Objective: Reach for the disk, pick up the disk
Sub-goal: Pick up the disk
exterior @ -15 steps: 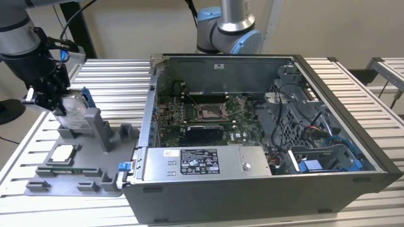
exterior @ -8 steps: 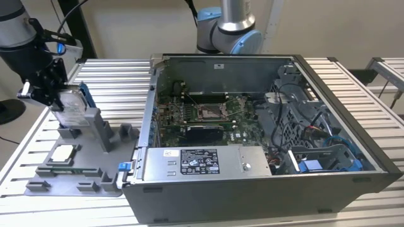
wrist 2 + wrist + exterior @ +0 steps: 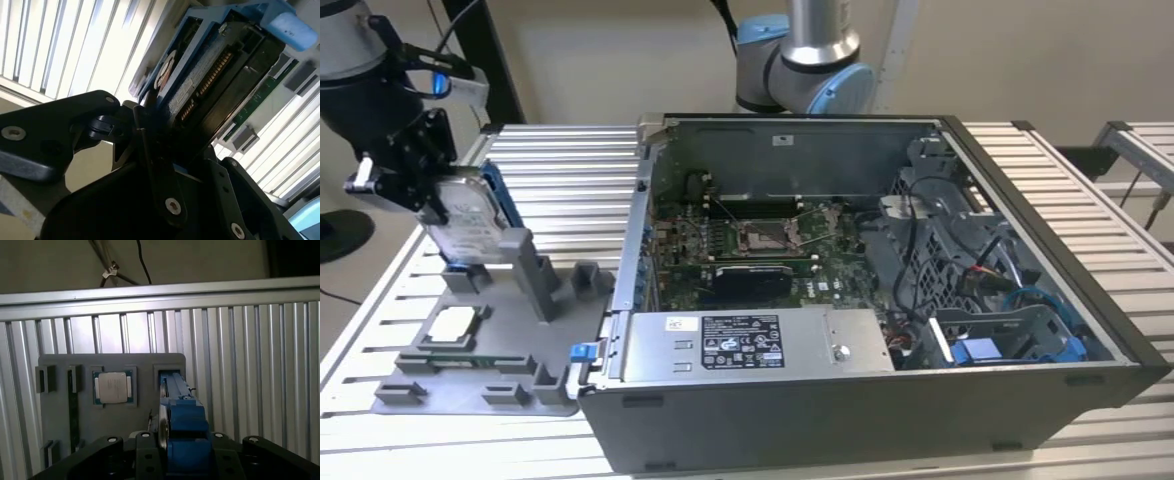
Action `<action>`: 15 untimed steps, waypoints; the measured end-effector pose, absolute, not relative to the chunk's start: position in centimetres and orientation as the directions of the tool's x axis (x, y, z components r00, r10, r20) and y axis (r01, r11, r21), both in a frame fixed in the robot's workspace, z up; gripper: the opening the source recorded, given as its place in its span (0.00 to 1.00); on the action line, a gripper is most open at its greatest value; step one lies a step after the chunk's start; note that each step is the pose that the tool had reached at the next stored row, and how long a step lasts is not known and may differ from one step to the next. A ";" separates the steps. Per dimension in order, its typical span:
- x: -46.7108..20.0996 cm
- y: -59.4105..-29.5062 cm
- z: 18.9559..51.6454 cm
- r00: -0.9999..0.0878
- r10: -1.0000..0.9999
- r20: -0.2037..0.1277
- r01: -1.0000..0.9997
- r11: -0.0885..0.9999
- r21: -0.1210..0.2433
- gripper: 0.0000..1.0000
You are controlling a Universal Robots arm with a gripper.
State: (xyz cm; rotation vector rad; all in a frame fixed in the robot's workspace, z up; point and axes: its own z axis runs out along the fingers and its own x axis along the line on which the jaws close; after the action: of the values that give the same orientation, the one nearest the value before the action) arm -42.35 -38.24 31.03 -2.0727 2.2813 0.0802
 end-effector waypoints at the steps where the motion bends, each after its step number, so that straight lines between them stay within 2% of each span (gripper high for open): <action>1: -42.4 -38.2 31.3 -0.095 -0.992 -0.078 -0.995 0.096 -0.001 0.00; 15: -42.4 -38.2 34.4 -0.095 -0.992 -0.078 -0.995 0.096 -0.001 0.00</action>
State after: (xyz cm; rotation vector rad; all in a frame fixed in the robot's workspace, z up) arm -42.35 -38.24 34.38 -2.0727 2.2813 0.0802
